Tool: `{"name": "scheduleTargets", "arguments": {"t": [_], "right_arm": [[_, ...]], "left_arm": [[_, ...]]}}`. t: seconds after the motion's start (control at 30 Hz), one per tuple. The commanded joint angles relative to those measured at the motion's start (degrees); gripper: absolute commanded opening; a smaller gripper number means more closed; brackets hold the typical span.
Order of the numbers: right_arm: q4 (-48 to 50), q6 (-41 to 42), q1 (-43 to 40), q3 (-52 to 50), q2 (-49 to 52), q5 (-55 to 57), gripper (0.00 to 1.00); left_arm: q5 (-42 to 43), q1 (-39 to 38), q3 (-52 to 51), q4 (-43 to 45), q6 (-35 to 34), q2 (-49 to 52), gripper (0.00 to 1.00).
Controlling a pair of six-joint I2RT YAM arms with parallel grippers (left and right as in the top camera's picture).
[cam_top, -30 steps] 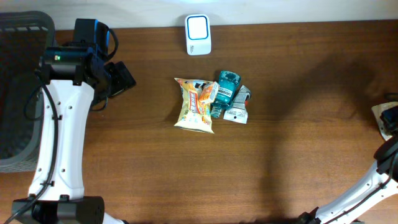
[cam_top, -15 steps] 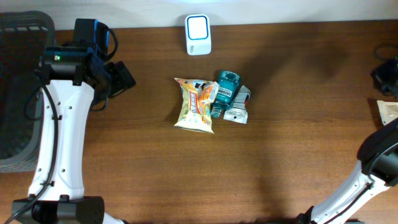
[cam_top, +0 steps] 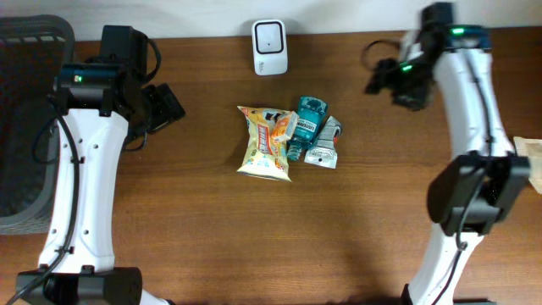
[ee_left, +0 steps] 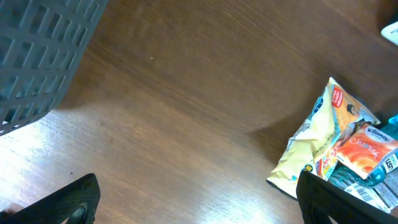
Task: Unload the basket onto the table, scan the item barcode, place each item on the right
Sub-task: 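Move the right gripper back to the white printed packet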
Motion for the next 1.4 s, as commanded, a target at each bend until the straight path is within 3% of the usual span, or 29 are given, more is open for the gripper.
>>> {"name": "scheduleTargets", "arguments": {"t": [0.0,0.13,0.33,0.73,0.93,1.07,1.37], "right_arm": [[1.25,-0.39,6.25,-5.60,-0.52,4.50,0.71],[6.99,0.07,12.15,-11.93,-0.50,4.72,0.62],[13.66,8.68,17.05,-19.89,-0.50,13.35,0.61],[15.50,8.72,17.51,-22.91,-0.48,18.10,0.61],[23.80,8.92,17.55,-30.08,-0.48,17.16,0.61],[22.82,8.92,17.31,-30.82,-0.52,21.49,0.61],[8.07,5.88,13.68,-20.68,-0.57,28.50,0.63]], "left_arm": [[0.00,-0.02,0.09,-0.09,-0.59,-0.28,0.99],[0.00,-0.02,0.09,-0.09,-0.59,-0.28,0.99],[0.00,-0.02,0.09,-0.09,-0.59,-0.28,0.99],[0.00,-0.02,0.09,-0.09,-0.59,-0.28,0.99],[0.00,-0.02,0.09,-0.09,-0.59,-0.28,0.99],[0.00,-0.02,0.09,-0.07,-0.59,-0.28,0.99],[0.00,-0.02,0.09,-0.07,-0.59,-0.28,0.99]]}}
